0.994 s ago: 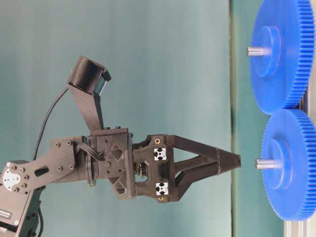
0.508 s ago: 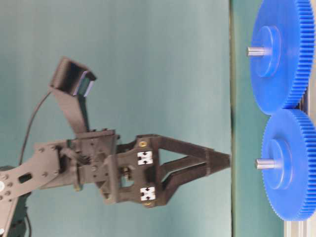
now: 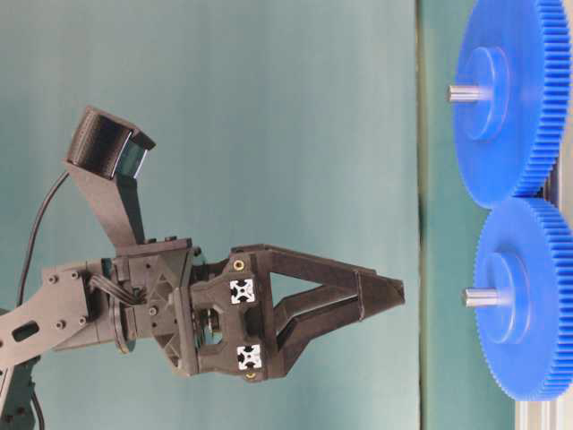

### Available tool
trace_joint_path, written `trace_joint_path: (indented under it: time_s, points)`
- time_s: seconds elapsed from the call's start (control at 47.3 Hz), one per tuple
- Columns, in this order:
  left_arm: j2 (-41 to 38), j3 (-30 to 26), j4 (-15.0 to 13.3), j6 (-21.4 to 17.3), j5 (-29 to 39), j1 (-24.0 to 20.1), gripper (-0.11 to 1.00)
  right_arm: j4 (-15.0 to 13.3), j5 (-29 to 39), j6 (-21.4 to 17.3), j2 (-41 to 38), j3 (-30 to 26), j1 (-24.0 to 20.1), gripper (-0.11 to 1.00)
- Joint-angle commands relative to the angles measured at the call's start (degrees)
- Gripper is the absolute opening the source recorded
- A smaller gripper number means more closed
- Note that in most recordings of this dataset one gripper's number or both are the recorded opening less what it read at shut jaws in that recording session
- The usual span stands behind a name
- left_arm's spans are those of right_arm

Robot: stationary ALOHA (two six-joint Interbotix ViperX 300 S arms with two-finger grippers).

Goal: Insert the small gear onto the shaft.

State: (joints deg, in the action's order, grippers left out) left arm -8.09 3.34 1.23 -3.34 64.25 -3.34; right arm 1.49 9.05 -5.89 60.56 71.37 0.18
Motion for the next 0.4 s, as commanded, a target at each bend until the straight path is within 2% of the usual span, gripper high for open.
trace_joint_path:
  time_s: [0.0,0.381]
  points:
    - [2.1,-1.4,0.1,-0.1,-0.1,0.2,0.82,0.1,-0.3,-0.5,-0.3,-0.5,0.1,0.00]
    - [1.8,-1.4,0.0,-0.1,-0.1,0.2,0.82,0.1,-0.2,-0.5,-0.3,-0.4,0.1,0.00]
